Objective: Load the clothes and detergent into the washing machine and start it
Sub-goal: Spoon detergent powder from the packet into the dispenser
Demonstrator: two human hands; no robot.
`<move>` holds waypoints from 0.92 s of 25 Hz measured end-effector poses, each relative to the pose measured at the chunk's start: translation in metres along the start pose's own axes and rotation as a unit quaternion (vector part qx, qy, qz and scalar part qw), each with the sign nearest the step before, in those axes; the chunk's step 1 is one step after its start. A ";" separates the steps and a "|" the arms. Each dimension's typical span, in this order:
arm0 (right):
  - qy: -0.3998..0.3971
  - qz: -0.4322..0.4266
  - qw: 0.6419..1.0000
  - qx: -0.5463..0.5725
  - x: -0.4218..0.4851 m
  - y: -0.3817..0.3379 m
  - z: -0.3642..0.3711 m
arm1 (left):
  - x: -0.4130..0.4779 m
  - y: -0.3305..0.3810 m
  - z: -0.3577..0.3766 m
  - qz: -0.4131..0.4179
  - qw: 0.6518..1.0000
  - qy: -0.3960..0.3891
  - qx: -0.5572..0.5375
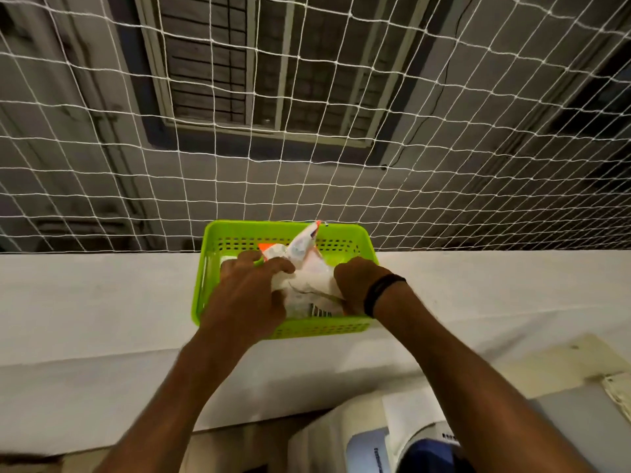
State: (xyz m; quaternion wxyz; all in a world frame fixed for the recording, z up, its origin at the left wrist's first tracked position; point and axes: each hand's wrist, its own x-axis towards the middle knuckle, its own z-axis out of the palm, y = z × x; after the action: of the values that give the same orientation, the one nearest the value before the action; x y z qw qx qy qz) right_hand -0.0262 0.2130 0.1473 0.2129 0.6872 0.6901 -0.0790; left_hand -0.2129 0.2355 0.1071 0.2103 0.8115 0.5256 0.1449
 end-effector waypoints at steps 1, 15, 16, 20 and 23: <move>-0.004 0.000 1.000 0.004 0.001 -0.001 0.002 | 0.000 0.000 -0.001 -0.007 0.999 -0.014 -0.029; 0.193 0.043 0.932 0.305 -0.015 0.023 0.003 | -0.003 0.009 -0.007 -0.039 0.992 -0.041 -0.111; 0.232 0.060 0.923 0.301 -0.016 0.022 0.006 | -0.003 0.010 -0.008 -0.036 0.992 -0.033 -0.114; 0.181 0.105 0.926 0.313 -0.007 0.013 0.018 | -0.007 0.012 -0.010 -0.036 0.991 -0.010 -0.131; 0.085 0.090 0.915 0.384 -0.005 0.008 0.019 | -0.008 0.015 -0.011 -0.016 0.989 0.003 -0.147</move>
State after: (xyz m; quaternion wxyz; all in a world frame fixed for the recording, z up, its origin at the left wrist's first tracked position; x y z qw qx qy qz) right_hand -0.0153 0.2014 0.1337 -0.1205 0.7792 0.5576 -0.2595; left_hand -0.2090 0.2249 0.1237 0.3279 0.7630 0.5121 0.2194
